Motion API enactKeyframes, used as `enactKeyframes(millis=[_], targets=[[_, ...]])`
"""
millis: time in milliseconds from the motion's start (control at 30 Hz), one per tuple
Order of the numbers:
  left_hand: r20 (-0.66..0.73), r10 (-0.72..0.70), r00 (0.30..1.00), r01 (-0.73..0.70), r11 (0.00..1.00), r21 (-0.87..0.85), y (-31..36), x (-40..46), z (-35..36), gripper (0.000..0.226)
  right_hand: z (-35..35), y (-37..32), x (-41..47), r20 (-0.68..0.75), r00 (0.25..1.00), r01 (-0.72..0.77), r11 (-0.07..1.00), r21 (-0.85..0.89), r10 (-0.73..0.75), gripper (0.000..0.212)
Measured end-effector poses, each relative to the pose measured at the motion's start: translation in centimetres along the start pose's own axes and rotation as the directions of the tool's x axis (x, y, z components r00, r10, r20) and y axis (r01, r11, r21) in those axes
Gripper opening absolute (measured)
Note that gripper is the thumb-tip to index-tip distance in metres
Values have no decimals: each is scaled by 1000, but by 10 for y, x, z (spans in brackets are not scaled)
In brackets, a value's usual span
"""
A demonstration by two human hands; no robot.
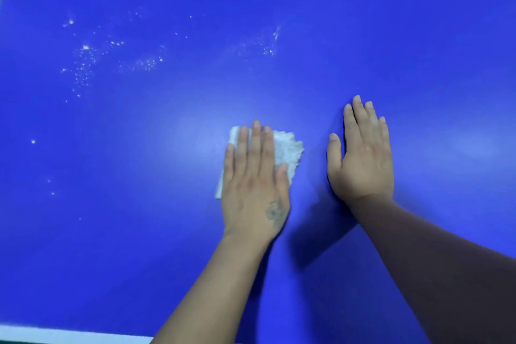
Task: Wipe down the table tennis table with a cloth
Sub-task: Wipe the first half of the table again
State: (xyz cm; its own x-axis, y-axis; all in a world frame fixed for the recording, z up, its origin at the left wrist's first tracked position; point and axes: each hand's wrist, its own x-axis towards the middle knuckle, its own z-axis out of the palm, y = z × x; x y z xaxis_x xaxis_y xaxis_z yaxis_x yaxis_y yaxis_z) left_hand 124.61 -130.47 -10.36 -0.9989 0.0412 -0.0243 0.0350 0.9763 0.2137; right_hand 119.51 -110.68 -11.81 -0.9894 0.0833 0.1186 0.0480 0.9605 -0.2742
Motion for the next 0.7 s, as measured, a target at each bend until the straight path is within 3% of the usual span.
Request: enactKeyframes(millis=[167, 333, 467, 600, 700], targets=[[-11, -263, 965, 263, 964, 27, -53, 37, -14, 68, -1, 0, -1, -6, 1000, 19, 999, -46, -20, 64], [-38, -387, 921, 386, 922, -18, -24, 125, -10, 72, -2, -2, 1, -25, 999, 21, 1000, -1, -21, 64], [-51, -175, 983, 176, 984, 16, 29, 134, 3, 70, -2, -2, 2, -42, 999, 6, 998, 64, -3, 61], [40, 102, 994, -103, 994, 26, 42, 70, 6, 67, -14, 1, 32, -154, 985, -39, 976, 214, 73, 34], [77, 120, 990, -124, 991, 56, 22, 29, -1, 66, -16, 13, 81, -140, 986, -70, 987, 143, 91, 53]])
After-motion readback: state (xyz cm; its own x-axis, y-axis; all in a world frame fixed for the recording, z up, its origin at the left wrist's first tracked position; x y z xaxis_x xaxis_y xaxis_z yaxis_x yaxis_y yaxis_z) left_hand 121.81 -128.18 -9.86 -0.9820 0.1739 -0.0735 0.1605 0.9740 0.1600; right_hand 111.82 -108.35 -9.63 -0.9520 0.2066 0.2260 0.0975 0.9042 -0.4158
